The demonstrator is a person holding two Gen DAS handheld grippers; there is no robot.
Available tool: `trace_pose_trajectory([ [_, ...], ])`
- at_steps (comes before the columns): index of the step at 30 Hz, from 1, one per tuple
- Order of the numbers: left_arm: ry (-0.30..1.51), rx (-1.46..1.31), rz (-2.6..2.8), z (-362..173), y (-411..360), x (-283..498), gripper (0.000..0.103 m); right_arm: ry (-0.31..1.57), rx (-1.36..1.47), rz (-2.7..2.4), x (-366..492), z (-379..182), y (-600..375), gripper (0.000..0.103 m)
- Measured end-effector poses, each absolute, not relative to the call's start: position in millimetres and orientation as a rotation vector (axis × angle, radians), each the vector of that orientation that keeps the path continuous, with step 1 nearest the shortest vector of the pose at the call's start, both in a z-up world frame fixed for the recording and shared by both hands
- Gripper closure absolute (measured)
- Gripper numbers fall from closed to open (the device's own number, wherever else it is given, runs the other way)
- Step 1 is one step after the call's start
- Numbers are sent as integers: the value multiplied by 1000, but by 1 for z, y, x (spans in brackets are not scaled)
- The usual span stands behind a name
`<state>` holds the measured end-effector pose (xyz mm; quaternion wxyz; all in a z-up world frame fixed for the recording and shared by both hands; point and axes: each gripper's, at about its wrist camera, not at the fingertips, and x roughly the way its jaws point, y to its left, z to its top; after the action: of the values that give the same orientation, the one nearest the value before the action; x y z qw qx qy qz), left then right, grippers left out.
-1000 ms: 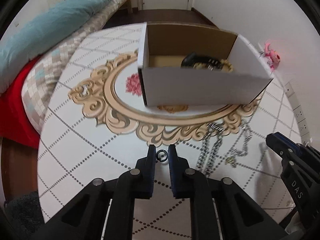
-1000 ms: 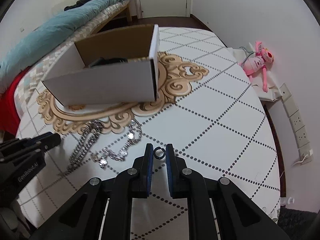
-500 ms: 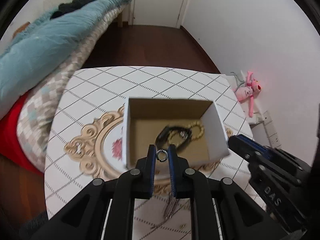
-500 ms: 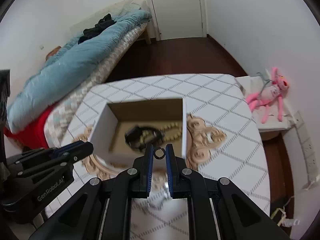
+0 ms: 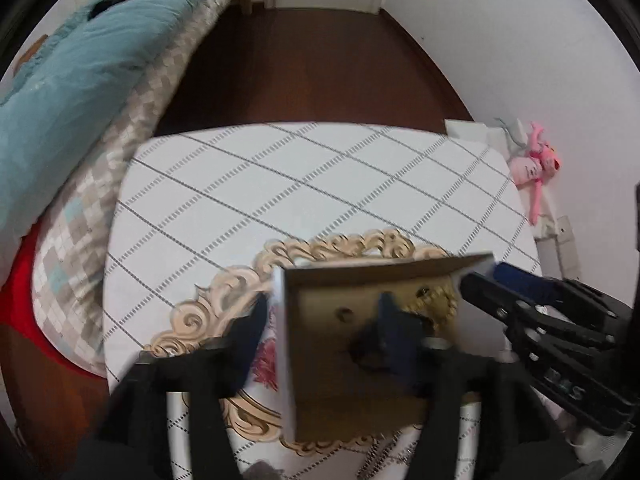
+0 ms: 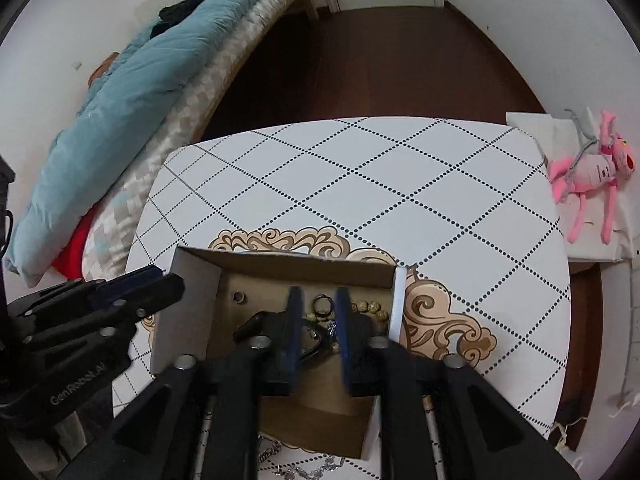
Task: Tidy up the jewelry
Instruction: 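Lower the left gripper's ring into the box and release while the right gripper releases its ring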
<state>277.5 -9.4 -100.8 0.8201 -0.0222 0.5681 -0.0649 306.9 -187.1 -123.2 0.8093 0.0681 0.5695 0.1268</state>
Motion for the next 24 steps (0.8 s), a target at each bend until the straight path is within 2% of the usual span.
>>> trace_pose_trajectory([
  [1, 1200, -45, -124, -99, -7, 277, 34, 1209, 150, 266, 307, -121, -189, 52],
  [4, 1188, -41, -93, -96, 0, 277, 29, 1183, 146, 246, 307, -114, -193, 52],
  [7, 1142, -22, -58, -91, 6, 270, 14, 1163, 107, 197, 302, -108, -196, 52],
  [9, 1124, -16, -43, -92, 8, 265, 0, 1152, 51, 134, 297, -106, -196, 50],
  [11, 1103, -14, -23, -94, 12, 259, 0, 1146, -3, 86, 290, -106, -196, 34],
  [12, 1095, -5, -17, -97, 12, 255, 0, 1147, -38, 53, 286, -108, -195, 15],
  [13, 1093, 3, -8, -99, 13, 252, 0, 1146, -61, 37, 282, -109, -196, 2],
  [19, 1109, 12, 0, -111, 12, 235, 0, 1150, -106, 7, 260, -116, -193, 0],
  [24, 1085, 5, -5, -98, 11, 222, 0, 1112, -96, 9, 245, -102, -189, 0],
])
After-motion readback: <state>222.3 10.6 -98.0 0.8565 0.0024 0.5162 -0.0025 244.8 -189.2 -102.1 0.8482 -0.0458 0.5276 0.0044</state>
